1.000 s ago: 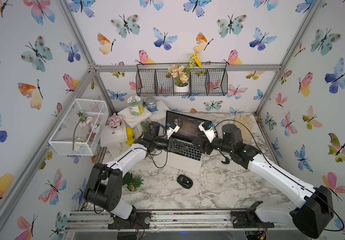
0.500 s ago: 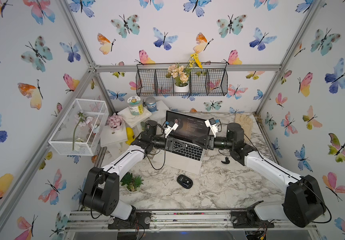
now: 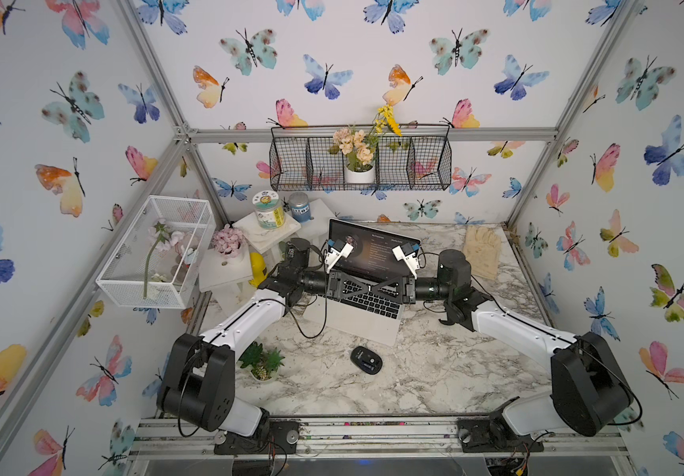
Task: Remove the wireless mouse receiver from the laptop
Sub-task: Take out the USB plug from the USB port.
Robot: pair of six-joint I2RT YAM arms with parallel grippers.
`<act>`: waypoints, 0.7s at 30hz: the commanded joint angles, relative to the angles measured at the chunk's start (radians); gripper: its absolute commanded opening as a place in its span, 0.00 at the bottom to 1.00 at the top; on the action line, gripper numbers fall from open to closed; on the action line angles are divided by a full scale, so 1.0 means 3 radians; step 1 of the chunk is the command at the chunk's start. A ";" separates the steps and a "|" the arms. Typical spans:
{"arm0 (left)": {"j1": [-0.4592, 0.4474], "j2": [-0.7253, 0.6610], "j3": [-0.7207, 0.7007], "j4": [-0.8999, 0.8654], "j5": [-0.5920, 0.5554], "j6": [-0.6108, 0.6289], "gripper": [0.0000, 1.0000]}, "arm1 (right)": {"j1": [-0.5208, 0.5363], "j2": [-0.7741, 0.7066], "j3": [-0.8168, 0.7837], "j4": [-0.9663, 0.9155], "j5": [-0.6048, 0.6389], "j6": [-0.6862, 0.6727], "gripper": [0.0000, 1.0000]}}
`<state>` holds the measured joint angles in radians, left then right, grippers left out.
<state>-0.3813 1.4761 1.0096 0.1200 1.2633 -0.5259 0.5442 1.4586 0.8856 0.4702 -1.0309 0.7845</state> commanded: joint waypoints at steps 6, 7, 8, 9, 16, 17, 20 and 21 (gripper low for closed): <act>0.0006 -0.0083 -0.0047 0.0083 0.0175 -0.0020 0.01 | 0.0054 0.0042 0.0038 0.0270 -0.0107 0.0108 0.33; 0.0005 -0.0078 -0.0051 0.0082 0.0176 -0.0016 0.01 | 0.0057 0.0044 0.0039 0.0273 -0.0108 0.0109 0.32; 0.0003 -0.0078 -0.0047 0.0081 0.0177 -0.0021 0.01 | 0.0058 0.0047 0.0037 0.0273 -0.0100 0.0109 0.30; 0.0003 -0.0078 -0.0048 0.0078 0.0174 -0.0021 0.01 | 0.0063 0.0052 0.0039 0.0275 -0.0097 0.0112 0.28; 0.0005 -0.0078 -0.0059 0.0078 0.0184 -0.0021 0.01 | 0.0103 0.0101 0.0014 0.0350 -0.0090 0.0166 0.16; 0.0004 -0.0078 -0.0062 0.0081 0.0185 -0.0021 0.01 | 0.0108 0.0104 0.0018 0.0358 -0.0091 0.0167 0.14; 0.0003 -0.0065 -0.0063 0.0081 0.0190 -0.0027 0.01 | 0.0121 0.0104 0.0024 0.0367 -0.0093 0.0177 0.05; 0.0003 -0.0058 -0.0062 0.0080 0.0189 -0.0031 0.01 | 0.0124 0.0104 0.0029 0.0368 -0.0092 0.0177 0.02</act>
<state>-0.3771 1.4746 1.0031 0.1322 1.2934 -0.5350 0.5648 1.4834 0.8852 0.5358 -1.0367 0.8379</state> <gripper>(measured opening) 0.064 0.062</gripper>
